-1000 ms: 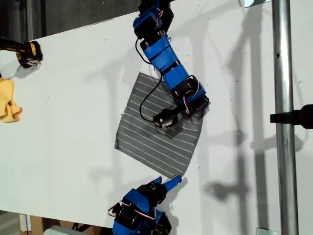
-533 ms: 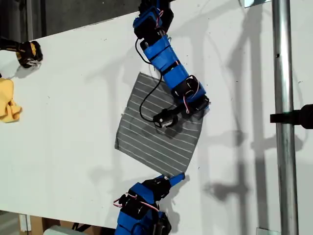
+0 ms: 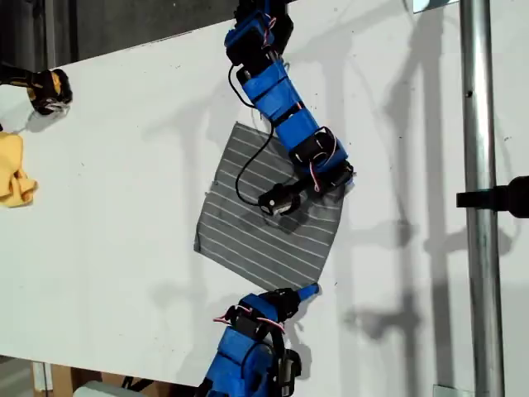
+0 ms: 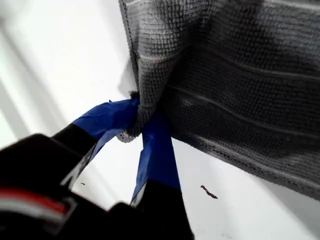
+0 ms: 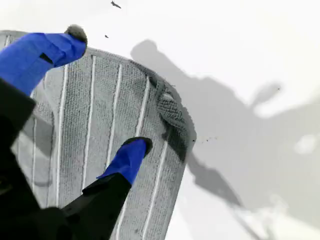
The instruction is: Grasp corners of a towel and fold twice.
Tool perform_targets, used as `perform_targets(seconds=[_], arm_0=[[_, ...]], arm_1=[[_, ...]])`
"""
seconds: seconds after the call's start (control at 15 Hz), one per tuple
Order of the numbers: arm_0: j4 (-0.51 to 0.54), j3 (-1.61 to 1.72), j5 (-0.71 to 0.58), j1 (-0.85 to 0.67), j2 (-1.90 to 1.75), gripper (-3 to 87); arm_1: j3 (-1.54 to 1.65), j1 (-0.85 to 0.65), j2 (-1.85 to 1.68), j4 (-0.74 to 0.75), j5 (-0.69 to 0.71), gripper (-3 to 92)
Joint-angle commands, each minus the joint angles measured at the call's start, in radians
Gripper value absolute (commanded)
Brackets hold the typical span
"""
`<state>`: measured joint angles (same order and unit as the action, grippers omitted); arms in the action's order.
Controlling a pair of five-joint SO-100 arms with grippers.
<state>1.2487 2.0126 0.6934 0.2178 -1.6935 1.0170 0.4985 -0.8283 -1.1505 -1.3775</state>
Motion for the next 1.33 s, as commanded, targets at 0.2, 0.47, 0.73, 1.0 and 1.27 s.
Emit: perform_targets(seconds=[0.2, 0.47, 0.73, 1.0, 1.27], arm_0=[[-0.071, 0.04, 0.006, -0.049, 0.091, 34.1], [-0.103, 0.081, 0.006, -0.089, 0.16, 33.0], [-0.11, 0.1, 0.02, -0.123, 0.161, 18.4], [-0.115, 0.058, 0.055, -0.11, 0.147, -0.7], [-0.057, -0.057, 0.101, -0.057, 0.129, -2.3]], arm_1=[[0.003, 0.015, -0.037, 0.009, 0.008, -0.1], [0.003, 0.02, -0.037, 0.009, 0.008, -0.1], [0.009, 0.02, -0.043, 0.009, 0.011, -0.1], [0.018, 0.018, -0.051, 0.012, 0.012, -0.1], [0.029, 0.006, -0.097, 0.011, 0.017, -0.1]])
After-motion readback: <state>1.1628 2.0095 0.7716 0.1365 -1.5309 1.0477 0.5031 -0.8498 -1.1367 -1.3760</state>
